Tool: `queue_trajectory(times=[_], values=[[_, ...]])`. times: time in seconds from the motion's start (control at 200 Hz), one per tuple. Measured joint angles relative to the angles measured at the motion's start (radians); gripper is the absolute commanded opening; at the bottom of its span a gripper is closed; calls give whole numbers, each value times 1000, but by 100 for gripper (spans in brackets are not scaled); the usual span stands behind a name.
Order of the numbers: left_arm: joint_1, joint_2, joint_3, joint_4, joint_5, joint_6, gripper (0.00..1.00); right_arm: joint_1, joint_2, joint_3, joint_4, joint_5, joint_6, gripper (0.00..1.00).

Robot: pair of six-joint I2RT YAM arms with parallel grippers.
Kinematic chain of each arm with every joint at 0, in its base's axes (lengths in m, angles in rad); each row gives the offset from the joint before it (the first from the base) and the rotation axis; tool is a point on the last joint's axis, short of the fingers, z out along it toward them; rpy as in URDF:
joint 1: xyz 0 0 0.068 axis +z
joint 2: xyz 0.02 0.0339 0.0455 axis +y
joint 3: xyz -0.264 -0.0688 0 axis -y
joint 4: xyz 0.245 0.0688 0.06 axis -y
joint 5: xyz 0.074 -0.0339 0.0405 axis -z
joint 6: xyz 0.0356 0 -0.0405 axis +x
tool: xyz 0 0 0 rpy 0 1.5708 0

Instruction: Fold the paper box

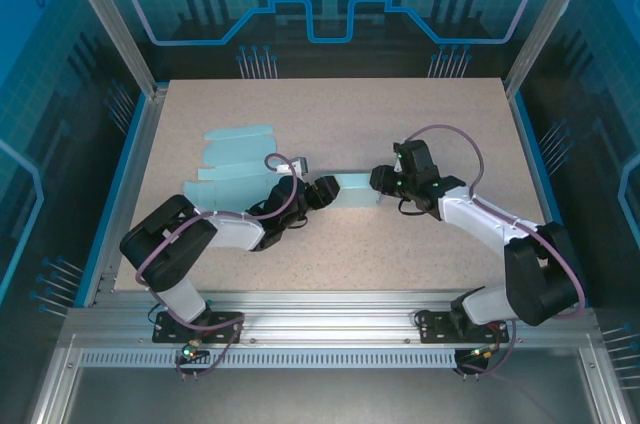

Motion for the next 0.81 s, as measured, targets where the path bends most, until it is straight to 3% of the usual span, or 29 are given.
queue_trajectory(times=[0.135, 0.365, 0.805], values=[[0, 0, -5, -4, -4, -9, 61, -8, 0, -58, 101, -17, 19, 35], [-1, -24, -22, 0, -11, -42, 32, -10, -11, -156, 278, -33, 66, 30], [20, -43, -85, 67, -3, -71, 34, -12, -6, -179, 339, -32, 82, 30]])
